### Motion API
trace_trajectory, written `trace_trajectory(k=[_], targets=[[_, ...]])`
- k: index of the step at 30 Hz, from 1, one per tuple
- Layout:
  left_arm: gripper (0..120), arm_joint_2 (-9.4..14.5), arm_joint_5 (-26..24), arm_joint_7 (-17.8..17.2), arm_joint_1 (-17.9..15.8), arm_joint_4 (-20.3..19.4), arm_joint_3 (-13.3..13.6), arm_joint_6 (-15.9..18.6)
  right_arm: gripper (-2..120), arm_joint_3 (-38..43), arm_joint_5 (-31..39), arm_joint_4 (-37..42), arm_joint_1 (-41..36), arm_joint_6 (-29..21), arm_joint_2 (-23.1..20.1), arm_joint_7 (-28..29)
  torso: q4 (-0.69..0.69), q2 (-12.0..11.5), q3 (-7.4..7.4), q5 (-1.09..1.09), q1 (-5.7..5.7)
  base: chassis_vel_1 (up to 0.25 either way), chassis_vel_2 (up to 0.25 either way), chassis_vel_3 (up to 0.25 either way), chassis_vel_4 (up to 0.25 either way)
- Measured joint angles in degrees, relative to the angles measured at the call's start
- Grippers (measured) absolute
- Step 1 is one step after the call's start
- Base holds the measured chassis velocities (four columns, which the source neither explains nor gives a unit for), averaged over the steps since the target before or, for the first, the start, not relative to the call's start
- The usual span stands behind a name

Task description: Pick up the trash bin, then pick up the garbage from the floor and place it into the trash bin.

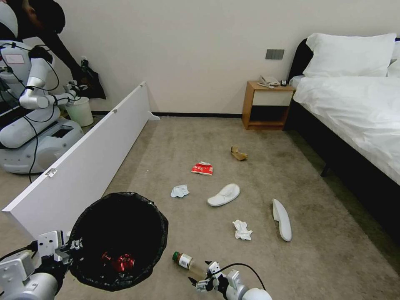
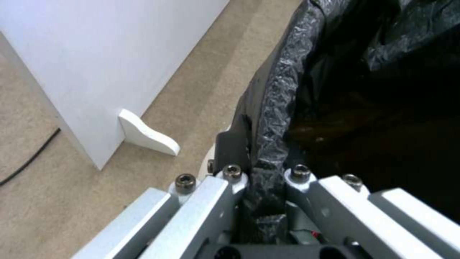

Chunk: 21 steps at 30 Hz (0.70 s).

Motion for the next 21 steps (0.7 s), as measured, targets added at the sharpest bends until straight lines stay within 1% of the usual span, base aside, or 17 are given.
trace_trajectory(k=[10,21], targets=[[2,0.22,-0.22,0.07,-0.21,0.11,-0.06,0.0,100,-0.04,-0.23,-5.3,2.57,-0.26,1.58,-0.12,0.0,0.0,0.0,0.0,0.0,0.0,0.0,0.0,0.0],[2,0.27,-0.23,0.08,-0.13,0.14,-0.07,0.0,100,0.45,-0.45,-6.19,3.17,-0.14,1.84,-0.25,0.0,0.0,0.0,0.0,0.0,0.0,0.0,0.0,0.0]])
